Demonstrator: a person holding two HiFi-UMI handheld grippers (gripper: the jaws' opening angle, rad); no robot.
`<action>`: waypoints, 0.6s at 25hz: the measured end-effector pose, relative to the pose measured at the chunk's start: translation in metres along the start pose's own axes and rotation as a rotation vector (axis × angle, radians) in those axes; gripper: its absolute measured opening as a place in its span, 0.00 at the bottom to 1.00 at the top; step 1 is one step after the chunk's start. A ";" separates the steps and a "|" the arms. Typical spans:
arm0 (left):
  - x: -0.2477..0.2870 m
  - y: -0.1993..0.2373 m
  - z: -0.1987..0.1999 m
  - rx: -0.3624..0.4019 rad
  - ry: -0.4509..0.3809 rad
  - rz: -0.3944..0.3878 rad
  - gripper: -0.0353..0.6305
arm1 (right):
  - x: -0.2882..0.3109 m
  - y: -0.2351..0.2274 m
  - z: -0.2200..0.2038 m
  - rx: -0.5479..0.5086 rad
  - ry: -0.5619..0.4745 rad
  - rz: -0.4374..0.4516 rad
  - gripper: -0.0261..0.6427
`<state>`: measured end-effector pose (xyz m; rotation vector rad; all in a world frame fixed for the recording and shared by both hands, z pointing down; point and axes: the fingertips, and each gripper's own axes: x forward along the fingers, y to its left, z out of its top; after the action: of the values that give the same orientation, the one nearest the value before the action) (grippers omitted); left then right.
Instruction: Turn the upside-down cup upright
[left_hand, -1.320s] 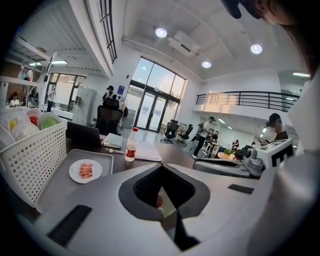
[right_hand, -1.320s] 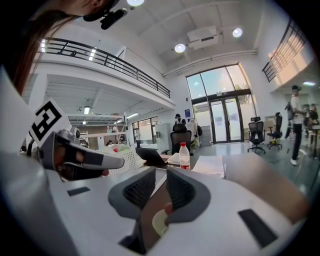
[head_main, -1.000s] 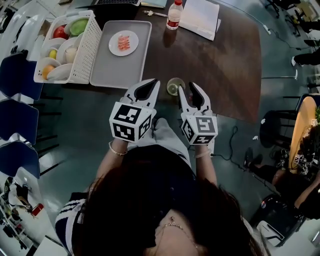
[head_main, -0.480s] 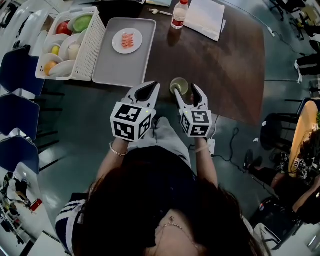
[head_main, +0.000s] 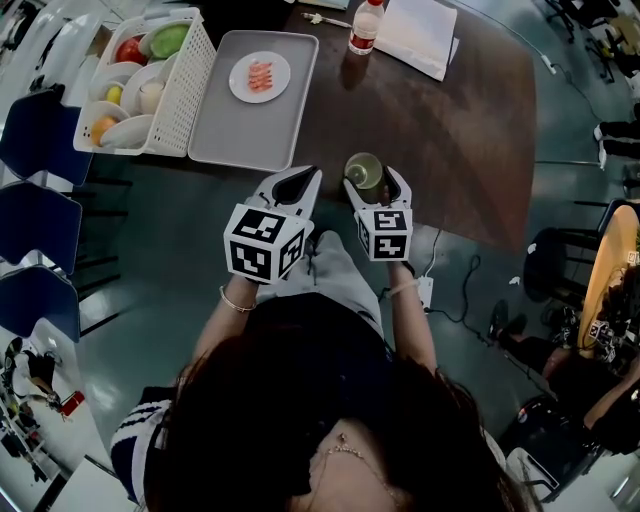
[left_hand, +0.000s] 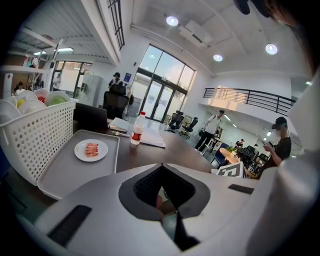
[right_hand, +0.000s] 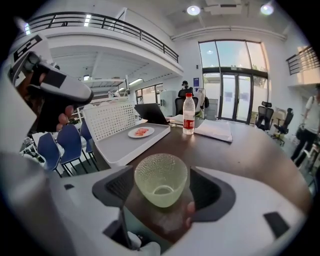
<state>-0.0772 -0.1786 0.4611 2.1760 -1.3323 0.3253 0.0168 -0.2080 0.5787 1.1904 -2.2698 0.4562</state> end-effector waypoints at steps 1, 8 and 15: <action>0.000 0.000 0.000 -0.001 0.001 0.000 0.05 | 0.001 0.000 -0.002 0.000 0.007 0.001 0.54; -0.002 0.003 -0.004 -0.004 0.010 0.006 0.06 | 0.010 0.001 -0.009 -0.007 0.034 -0.006 0.55; -0.004 0.004 -0.006 -0.003 0.018 0.010 0.06 | 0.014 0.001 -0.007 -0.012 0.050 -0.014 0.55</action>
<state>-0.0821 -0.1738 0.4659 2.1596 -1.3335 0.3452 0.0114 -0.2133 0.5929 1.1757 -2.2170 0.4617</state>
